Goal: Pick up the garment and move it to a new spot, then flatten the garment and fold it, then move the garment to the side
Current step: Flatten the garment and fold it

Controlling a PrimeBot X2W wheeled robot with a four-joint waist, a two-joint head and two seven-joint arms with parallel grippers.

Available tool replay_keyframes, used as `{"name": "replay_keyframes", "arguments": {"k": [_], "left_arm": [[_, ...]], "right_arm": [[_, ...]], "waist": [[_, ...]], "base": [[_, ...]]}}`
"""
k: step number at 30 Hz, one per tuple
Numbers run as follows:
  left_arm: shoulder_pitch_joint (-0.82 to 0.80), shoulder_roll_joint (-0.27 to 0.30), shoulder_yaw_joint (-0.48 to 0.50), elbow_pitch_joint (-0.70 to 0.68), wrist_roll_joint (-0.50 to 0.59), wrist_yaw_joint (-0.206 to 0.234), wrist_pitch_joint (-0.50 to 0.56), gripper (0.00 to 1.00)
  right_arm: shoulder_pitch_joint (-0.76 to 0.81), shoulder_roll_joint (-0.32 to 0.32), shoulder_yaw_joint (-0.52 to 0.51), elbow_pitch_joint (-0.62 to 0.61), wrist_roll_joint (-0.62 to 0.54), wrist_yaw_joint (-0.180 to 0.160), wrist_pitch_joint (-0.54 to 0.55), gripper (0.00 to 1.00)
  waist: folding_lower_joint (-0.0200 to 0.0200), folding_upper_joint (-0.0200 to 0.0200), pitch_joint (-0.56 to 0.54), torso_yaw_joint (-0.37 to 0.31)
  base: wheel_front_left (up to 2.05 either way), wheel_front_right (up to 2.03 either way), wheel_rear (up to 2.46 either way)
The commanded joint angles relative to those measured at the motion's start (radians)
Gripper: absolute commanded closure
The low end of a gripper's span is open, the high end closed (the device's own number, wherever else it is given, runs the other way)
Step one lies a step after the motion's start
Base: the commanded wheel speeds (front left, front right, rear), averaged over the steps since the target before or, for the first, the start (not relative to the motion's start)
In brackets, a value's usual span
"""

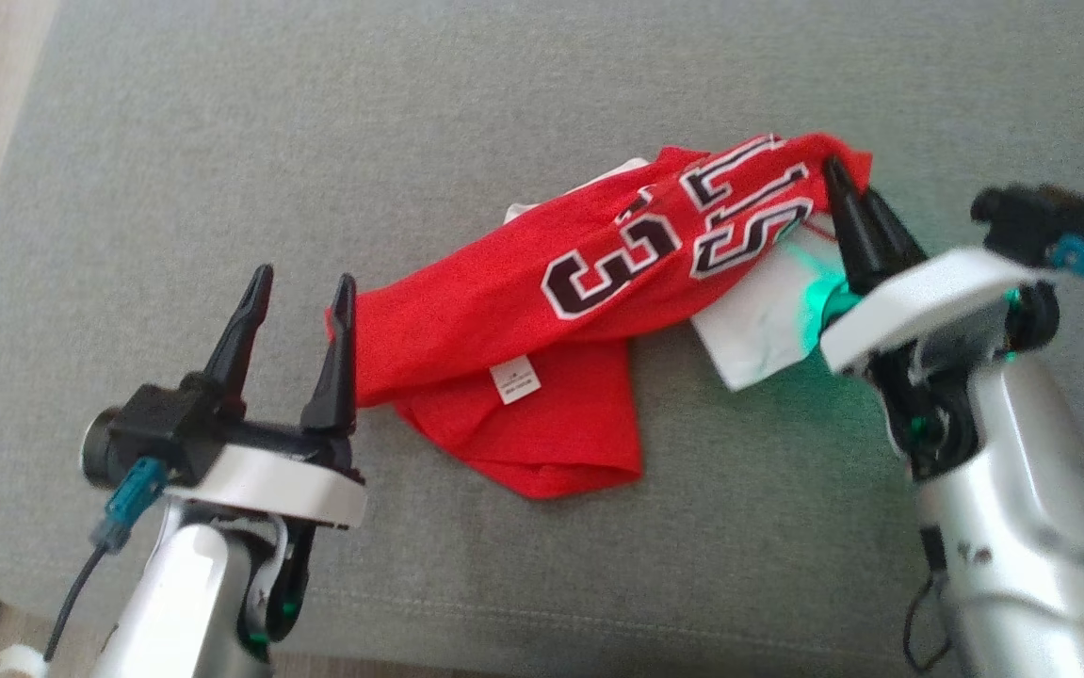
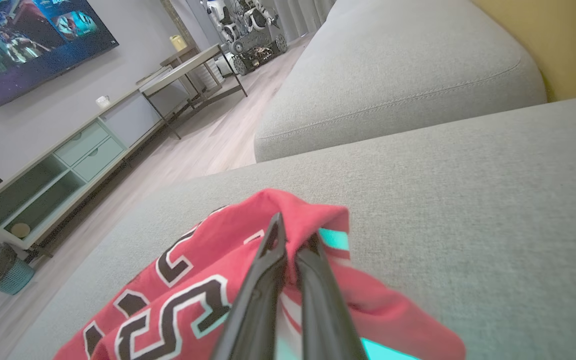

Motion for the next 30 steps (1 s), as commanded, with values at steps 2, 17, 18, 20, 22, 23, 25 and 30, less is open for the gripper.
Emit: {"name": "replay_keyframes", "arguments": {"k": [2,17,18,20,22,23,25,30], "left_arm": [[-0.059,0.0,0.034,-0.027,0.014,-0.012,-0.012,0.0],[-0.089,-0.059,0.07,-0.001,0.06,-0.067,-0.012,0.0],[-0.088,-0.061,0.074,0.0,0.063,-0.069,-0.012,0.0],[-0.085,-0.062,0.08,0.003,0.069,-0.073,-0.012,0.0],[-0.081,-0.062,0.089,0.005,0.074,-0.076,-0.012,0.0],[-0.078,-0.061,0.095,0.006,0.076,-0.077,-0.012,0.0],[-0.071,-0.058,0.105,0.007,0.079,-0.078,-0.012,0.0],[-0.043,-0.049,0.133,0.012,0.078,-0.078,-0.012,0.0]], "right_arm": [[-0.094,0.002,0.006,0.035,0.007,-0.001,0.004,1.0],[-0.329,-0.014,0.046,0.368,0.016,-0.001,-0.146,0.0],[-0.323,-0.02,0.057,0.368,0.014,-0.001,-0.165,0.0],[-0.301,-0.03,0.071,0.359,0.016,-0.001,-0.206,0.0],[-0.274,-0.043,0.081,0.339,0.014,-0.001,-0.242,0.0],[-0.259,-0.049,0.084,0.326,0.015,-0.001,-0.256,0.0],[-0.226,-0.057,0.082,0.292,0.022,-0.001,-0.284,0.0],[-0.147,-0.076,0.069,0.19,-0.016,-0.001,-0.317,0.0]], "waist": [[-0.0001,0.0,0.026,0.026],[-0.0001,0.0,0.071,0.046],[-0.0001,0.0,0.068,0.042],[-0.0001,0.0,0.06,0.031],[-0.0001,0.0,0.052,0.019],[-0.0001,0.0,0.047,0.012],[-0.0001,0.0,0.036,-0.004],[-0.0001,0.0,0.005,-0.046]], "base": [[0.0,0.0,0.0],[0.0,0.0,0.0],[0.0,0.0,0.0],[0.0,0.0,0.0],[0.0,0.0,0.0],[0.0,0.0,0.0],[0.0,0.0,0.0],[0.0,0.0,0.0]]}}
